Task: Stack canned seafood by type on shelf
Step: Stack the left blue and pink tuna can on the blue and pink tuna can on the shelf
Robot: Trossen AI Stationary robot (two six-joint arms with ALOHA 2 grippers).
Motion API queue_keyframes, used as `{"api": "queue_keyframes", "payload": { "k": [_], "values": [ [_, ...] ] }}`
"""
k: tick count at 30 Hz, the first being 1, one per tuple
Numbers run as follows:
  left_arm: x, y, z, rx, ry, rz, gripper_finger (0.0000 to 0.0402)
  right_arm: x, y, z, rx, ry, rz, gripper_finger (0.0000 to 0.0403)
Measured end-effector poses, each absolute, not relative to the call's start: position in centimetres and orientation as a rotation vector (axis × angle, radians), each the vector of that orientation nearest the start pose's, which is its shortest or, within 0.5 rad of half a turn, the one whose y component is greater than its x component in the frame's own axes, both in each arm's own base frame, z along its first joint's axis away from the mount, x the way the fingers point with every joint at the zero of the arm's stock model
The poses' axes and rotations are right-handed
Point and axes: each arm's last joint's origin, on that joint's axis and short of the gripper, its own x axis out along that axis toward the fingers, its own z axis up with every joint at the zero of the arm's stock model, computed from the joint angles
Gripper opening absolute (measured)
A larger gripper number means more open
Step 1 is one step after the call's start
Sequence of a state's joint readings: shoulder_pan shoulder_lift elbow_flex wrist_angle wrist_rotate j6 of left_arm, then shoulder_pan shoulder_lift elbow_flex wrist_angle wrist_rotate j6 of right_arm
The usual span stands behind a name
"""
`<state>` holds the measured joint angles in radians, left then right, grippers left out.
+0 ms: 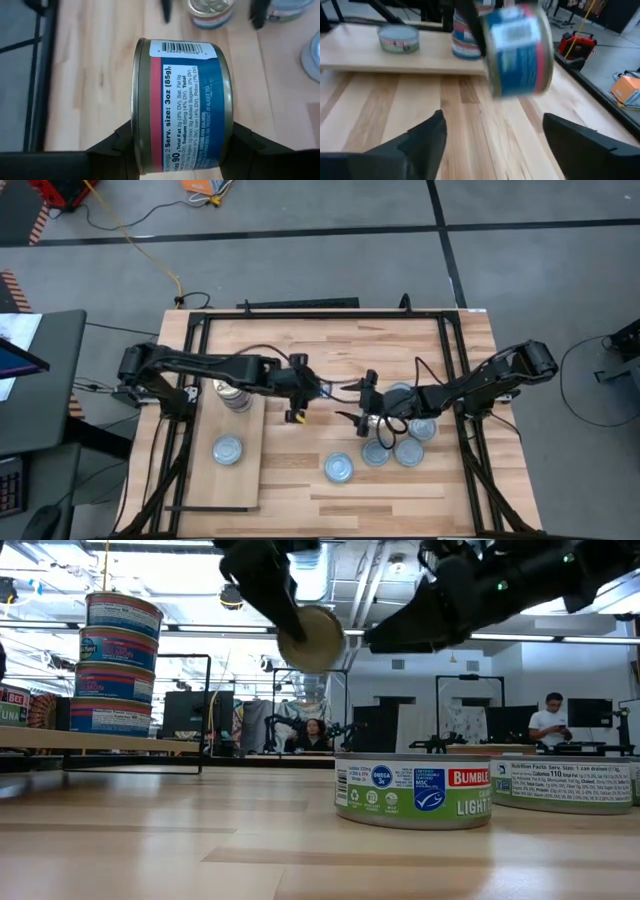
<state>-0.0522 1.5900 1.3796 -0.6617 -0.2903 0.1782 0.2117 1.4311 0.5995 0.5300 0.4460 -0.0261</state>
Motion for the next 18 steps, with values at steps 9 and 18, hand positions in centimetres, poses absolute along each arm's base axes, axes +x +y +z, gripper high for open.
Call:
{"api": "queue_keyframes", "payload": {
  "k": [9,18],
  "values": [
    [26.0,-3.5,35.8,0.229,0.852,-0.022,0.0181,26.9,5.0,20.4,-0.110,0.314,-0.215,0.0375],
    [18.4,-6.1,38.1,0.520,0.854,0.203,0.0182,26.9,4.5,20.9,-0.062,0.280,-0.261,0.0364]
  ]
}}
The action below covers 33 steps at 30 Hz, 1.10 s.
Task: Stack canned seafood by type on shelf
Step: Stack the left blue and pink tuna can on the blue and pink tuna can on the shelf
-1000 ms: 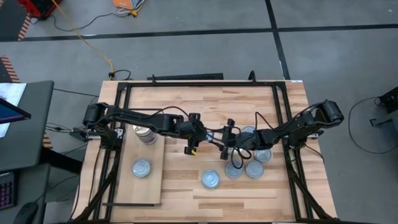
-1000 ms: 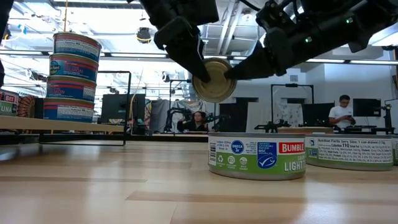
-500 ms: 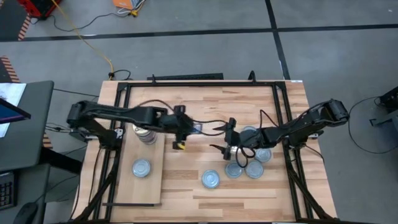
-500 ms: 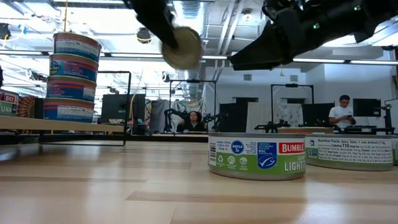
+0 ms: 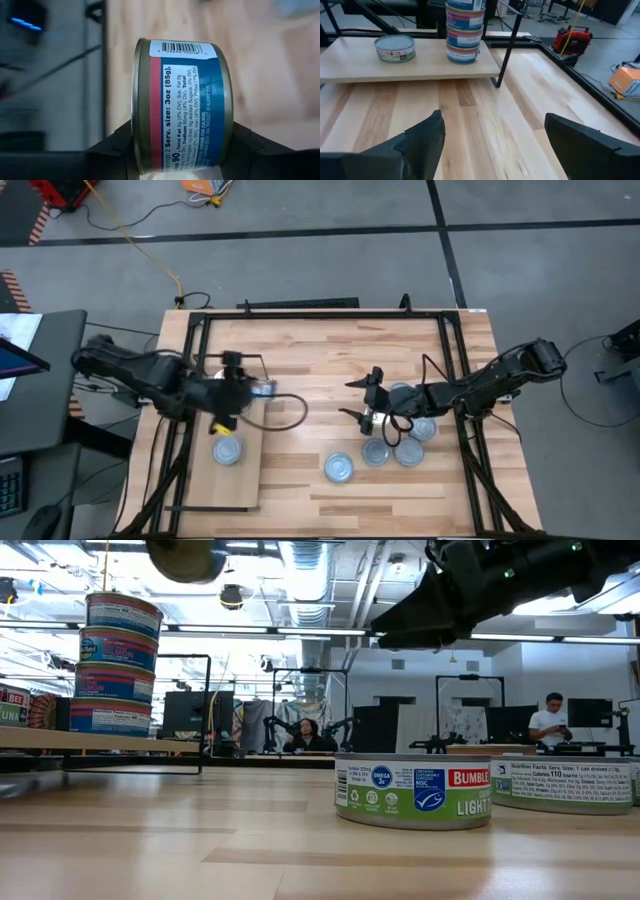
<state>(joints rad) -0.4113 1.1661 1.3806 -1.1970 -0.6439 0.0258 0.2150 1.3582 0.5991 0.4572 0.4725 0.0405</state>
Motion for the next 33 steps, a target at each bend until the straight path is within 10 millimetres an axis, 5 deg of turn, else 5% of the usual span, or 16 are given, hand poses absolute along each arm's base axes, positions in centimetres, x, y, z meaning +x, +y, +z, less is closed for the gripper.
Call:
{"api": "queue_keyframes", "payload": {
  "k": [5,12,23,33],
  "values": [
    [15.7,-6.1,38.2,0.644,0.896,0.282,0.0183,27.0,4.3,20.9,-0.029,0.272,-0.275,0.0363],
    [14.6,-5.6,37.7,0.666,0.980,0.332,0.0184,27.0,4.1,21.0,-0.019,0.265,-0.281,0.0363],
    [14.4,-5.3,34.7,0.797,1.076,0.393,0.0184,27.0,4.1,21.0,-0.018,0.265,-0.282,0.0363],
    [14.2,-5.4,34.5,0.653,1.090,0.381,0.0222,27.0,4.1,20.9,-0.016,0.265,-0.282,0.0363]
  ]
}}
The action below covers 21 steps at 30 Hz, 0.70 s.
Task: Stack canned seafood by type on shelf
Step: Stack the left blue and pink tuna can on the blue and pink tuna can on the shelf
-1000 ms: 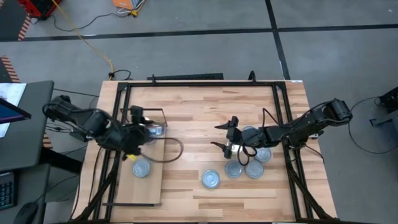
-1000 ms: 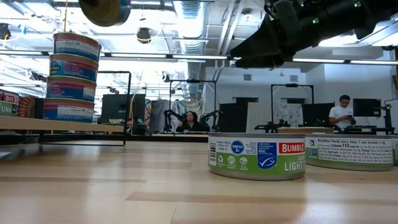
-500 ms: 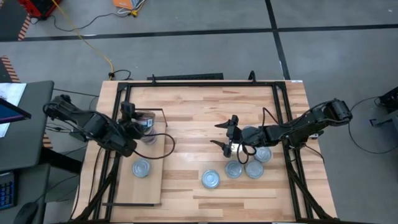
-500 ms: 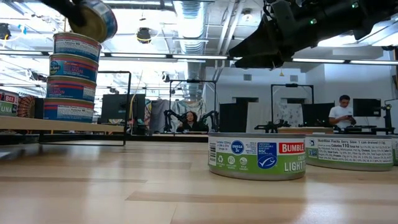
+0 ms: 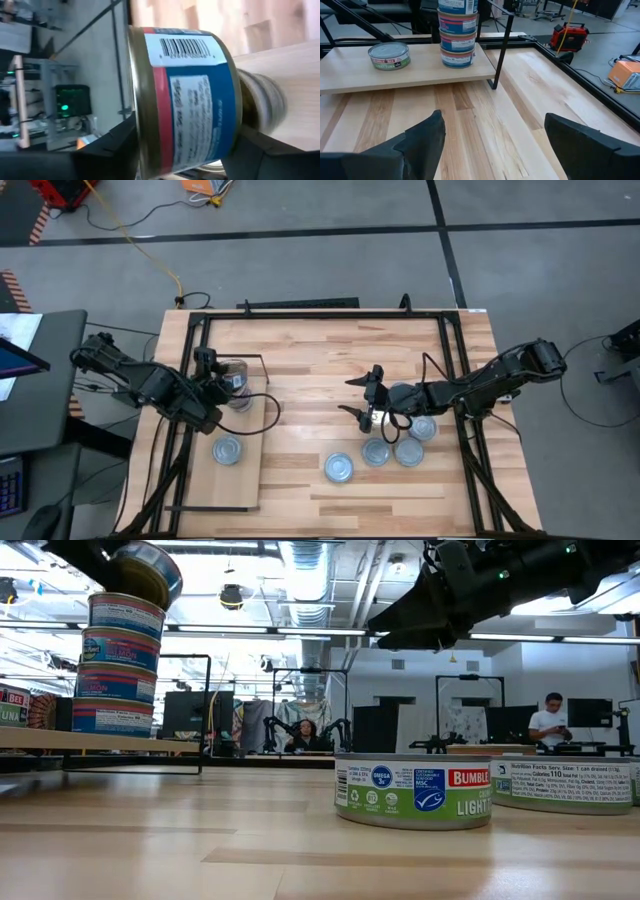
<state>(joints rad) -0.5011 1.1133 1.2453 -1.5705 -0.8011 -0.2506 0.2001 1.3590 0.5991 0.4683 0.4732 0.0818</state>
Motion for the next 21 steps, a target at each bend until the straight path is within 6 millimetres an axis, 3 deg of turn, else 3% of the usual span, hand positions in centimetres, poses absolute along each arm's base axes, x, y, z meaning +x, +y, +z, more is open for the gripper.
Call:
{"api": "queue_keyframes", "payload": {
  "k": [8,21],
  "values": [
    [14.09,-5.45,34.42,0.616,1.109,0.355,0.0260,27.04,4.14,21.01,-0.014,0.258,-0.282,0.0363],
    [13.91,-5.39,34.50,0.745,1.146,0.254,0.0263,27.04,4.14,21.01,-0.005,0.256,-0.283,0.0363]
  ]
}}
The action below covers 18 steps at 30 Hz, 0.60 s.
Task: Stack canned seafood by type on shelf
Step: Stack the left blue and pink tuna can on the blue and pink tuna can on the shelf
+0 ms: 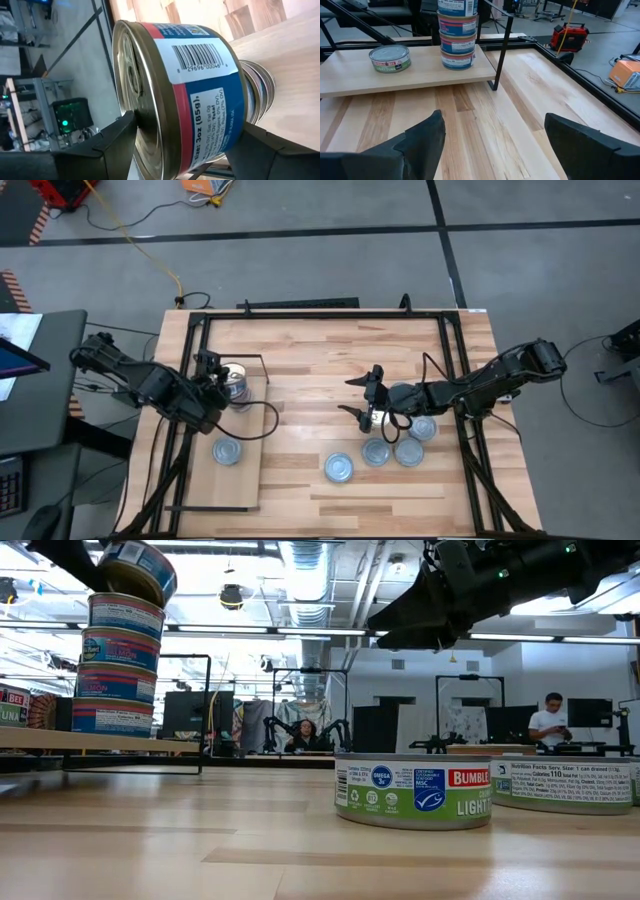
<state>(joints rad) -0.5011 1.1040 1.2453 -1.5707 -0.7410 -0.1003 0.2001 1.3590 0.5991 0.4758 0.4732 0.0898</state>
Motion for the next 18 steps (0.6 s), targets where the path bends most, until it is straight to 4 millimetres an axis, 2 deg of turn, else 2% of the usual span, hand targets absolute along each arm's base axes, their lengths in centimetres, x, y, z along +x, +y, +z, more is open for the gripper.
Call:
{"api": "queue_keyframes", "payload": {
  "k": [18],
  "values": [
    [12.5,-4.6,35.3,0.842,1.116,0.185,0.0263,27.1,4.2,21.1,-0.004,0.252,-0.281,0.0363]
  ]
}}
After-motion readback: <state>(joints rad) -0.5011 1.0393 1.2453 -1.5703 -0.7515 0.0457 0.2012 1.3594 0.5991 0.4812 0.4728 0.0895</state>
